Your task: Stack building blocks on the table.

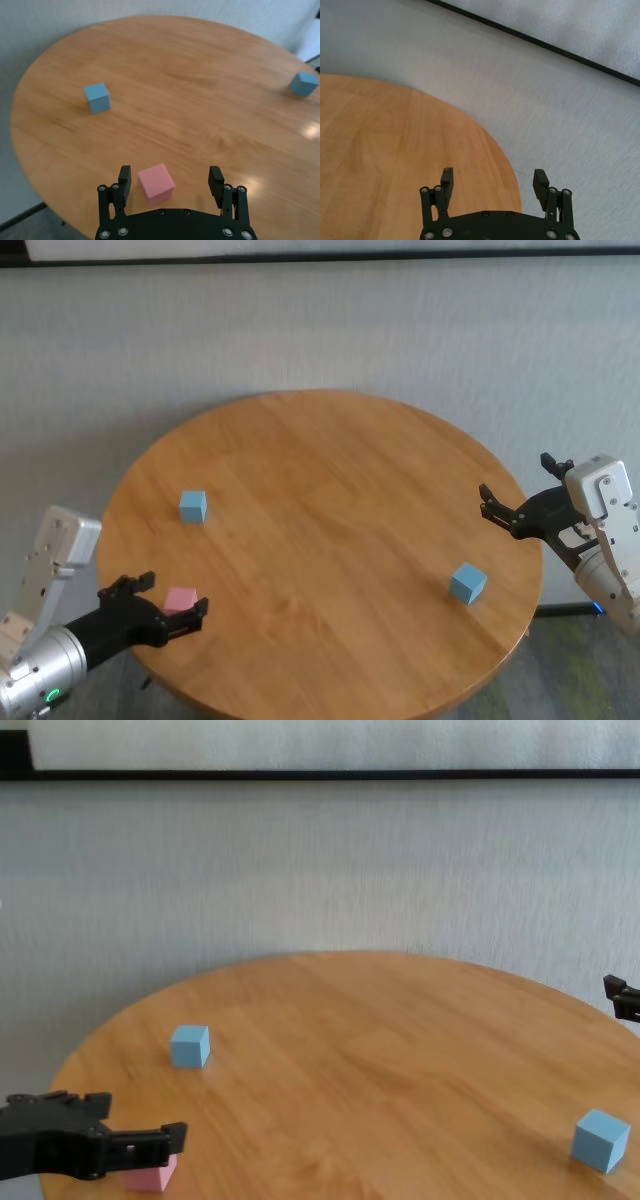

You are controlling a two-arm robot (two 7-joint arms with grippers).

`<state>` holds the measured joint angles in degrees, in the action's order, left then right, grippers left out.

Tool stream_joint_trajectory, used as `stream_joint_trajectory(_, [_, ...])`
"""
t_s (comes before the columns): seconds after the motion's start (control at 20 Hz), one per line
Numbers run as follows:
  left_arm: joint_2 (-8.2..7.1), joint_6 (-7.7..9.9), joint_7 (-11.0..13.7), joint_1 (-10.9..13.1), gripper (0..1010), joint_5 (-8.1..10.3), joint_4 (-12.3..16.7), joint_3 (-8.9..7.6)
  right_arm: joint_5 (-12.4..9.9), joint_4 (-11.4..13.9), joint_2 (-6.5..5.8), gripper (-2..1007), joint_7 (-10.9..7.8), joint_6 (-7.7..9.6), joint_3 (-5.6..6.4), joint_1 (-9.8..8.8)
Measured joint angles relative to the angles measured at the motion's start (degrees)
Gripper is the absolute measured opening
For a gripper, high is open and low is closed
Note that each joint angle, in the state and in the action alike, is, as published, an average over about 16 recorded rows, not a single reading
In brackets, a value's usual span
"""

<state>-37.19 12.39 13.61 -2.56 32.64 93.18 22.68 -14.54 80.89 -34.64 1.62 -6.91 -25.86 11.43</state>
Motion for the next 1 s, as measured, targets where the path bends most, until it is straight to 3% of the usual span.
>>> stream_joint_trajectory(0.25, [1.61,3.20,-3.43,-0.42,1000,-1.85,0.19,0.02,0.00,0.00,0.00,1005,0.00,0.00,0.00,0.00])
stream_joint_trajectory(0.5, [3.29,5.01,-6.12,-0.92,1000,-3.66,0.02,-0.36,0.00,0.00,0.00,1005,0.00,0.00,0.00,0.00])
stream_joint_trajectory(1.0, [5.24,7.68,-6.81,-0.90,1000,-4.17,0.14,-1.73,0.00,0.00,0.00,1005,0.00,0.00,0.00,0.00])
